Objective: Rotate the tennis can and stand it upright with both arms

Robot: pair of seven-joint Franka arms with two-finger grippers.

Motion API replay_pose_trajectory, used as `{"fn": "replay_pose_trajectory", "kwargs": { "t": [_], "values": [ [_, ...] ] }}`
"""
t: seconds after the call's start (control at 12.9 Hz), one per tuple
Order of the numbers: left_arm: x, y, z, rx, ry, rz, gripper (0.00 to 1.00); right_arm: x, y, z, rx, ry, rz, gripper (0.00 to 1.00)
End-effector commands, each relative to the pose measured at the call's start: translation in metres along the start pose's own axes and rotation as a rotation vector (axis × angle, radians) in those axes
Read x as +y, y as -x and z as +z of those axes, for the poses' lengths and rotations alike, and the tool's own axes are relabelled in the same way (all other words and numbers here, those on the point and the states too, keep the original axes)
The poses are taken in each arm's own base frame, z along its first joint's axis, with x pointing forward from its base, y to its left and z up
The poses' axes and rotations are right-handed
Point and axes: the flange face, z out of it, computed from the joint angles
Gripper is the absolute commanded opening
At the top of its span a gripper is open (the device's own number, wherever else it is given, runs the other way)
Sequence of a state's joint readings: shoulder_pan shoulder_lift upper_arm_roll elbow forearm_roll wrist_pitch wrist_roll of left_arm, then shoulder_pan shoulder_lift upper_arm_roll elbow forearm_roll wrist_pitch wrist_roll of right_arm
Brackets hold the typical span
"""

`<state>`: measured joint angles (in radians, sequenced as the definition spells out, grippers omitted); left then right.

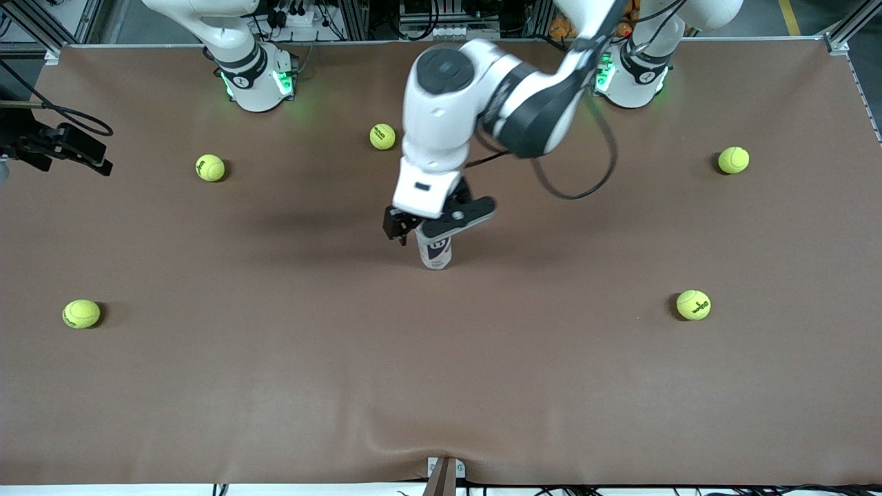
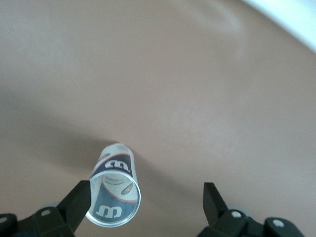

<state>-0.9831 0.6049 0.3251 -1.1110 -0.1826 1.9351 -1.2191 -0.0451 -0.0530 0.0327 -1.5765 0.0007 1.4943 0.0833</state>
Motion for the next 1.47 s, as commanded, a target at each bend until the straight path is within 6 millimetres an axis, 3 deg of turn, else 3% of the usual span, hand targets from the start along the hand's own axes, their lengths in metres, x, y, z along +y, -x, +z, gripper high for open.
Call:
{"fn": "replay_pose_trajectory", "kwargs": {
  "t": [0.0,0.23,0.46,0.7,1.16,1.39],
  "values": [
    [-0.032,-0.055,-0.068,0.014,0.015,-0.037,1.00,-0.002,0.000,-0.003,0.008,0.017,0.007,1.00],
    [-0.086,-0.113,-0.135,-0.014,-0.020,-0.033,1.00,-0.003,0.000,-0.002,0.006,0.017,0.005,1.00],
    [-0.149,-0.170,-0.179,-0.048,-0.073,0.003,1.00,-0.002,0.000,-0.002,0.006,0.017,0.007,1.00],
    [-0.218,-0.217,-0.209,-0.080,-0.169,0.121,1.00,-0.002,0.000,-0.002,0.006,0.017,0.007,1.00],
    [-0.311,-0.271,-0.218,-0.120,-0.260,0.283,1.00,-0.001,0.000,-0.002,0.005,0.017,0.008,1.00],
    [-0.347,-0.293,-0.220,-0.138,-0.270,0.376,1.00,-0.002,0.000,-0.001,0.002,0.018,0.007,1.00]
  ]
}}
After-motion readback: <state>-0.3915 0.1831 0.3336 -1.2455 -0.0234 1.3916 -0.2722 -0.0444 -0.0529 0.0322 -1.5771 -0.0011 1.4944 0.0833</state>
